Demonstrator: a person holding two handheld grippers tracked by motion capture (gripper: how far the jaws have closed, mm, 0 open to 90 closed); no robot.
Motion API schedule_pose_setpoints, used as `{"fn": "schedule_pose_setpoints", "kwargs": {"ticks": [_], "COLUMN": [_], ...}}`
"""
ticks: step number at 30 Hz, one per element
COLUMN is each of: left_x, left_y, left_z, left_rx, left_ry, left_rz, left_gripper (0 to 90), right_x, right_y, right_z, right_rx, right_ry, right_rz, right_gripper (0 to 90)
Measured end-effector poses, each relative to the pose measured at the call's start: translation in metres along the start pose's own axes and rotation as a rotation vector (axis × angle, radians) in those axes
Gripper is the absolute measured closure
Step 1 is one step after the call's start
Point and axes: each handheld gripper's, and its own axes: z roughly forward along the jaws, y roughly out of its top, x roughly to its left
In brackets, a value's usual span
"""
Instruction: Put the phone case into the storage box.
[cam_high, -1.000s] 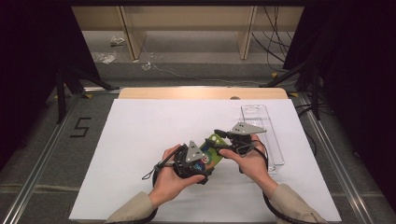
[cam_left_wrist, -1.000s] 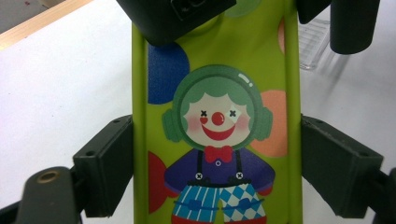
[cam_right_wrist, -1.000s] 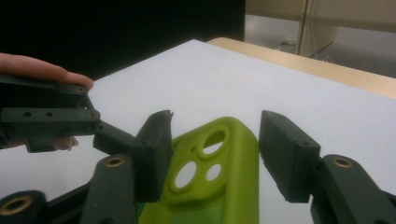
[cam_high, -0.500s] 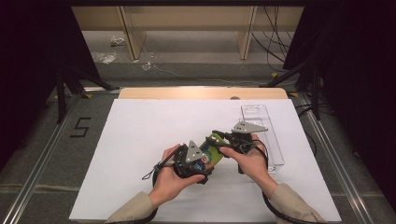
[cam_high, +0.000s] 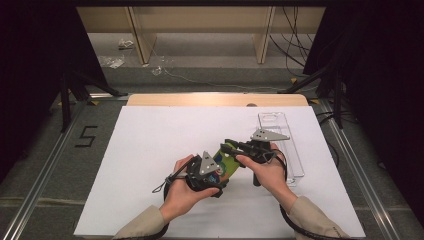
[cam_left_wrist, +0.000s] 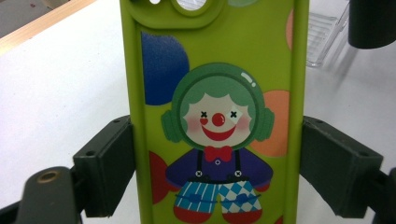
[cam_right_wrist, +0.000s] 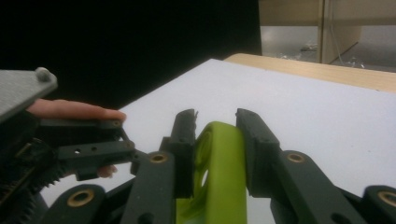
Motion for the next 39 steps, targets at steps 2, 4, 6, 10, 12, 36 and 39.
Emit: {"fn": "schedule_pose_setpoints", "kwargs": {"ticks": [2, 4, 6, 10, 12, 36, 39], "left_x": [0.000, -0.001, -0.001, 0.000, 0.001, 0.025, 0.027], "left_y": [0.000, 0.000, 0.000, 0.001, 0.002, -0.009, -0.010], "left_z": [0.000, 0.000, -0.001, -0.002, -0.002, -0.002, -0.001], "left_rx": [-0.003, -0.011, -0.028, -0.072, -0.084, -0.157, -0.167], "left_ry": [0.004, 0.005, 0.007, 0.011, 0.005, -0.103, -0.122], "left_rz": [0.008, 0.018, 0.027, 0.061, 0.059, -0.008, -0.004], "left_gripper": [16.2, 16.2, 16.0, 15.4, 16.3, 18.5, 19.6], "right_x": [0.001, 0.003, 0.005, 0.009, 0.011, 0.011, 0.010], "right_y": [0.001, 0.003, 0.005, 0.010, 0.014, 0.032, 0.033], "right_z": [-0.001, -0.002, -0.003, -0.007, -0.010, -0.022, -0.023], "right_rx": [-0.009, -0.024, -0.031, -0.058, -0.056, 0.008, 0.024], "right_ry": [0.013, 0.033, 0.039, 0.055, 0.056, 0.108, 0.122], "right_rz": [0.008, 0.021, 0.018, 0.030, 0.008, -0.165, -0.181], "right_gripper": [72.2, 74.5, 75.5, 77.3, 77.7, 77.6, 77.6]}}
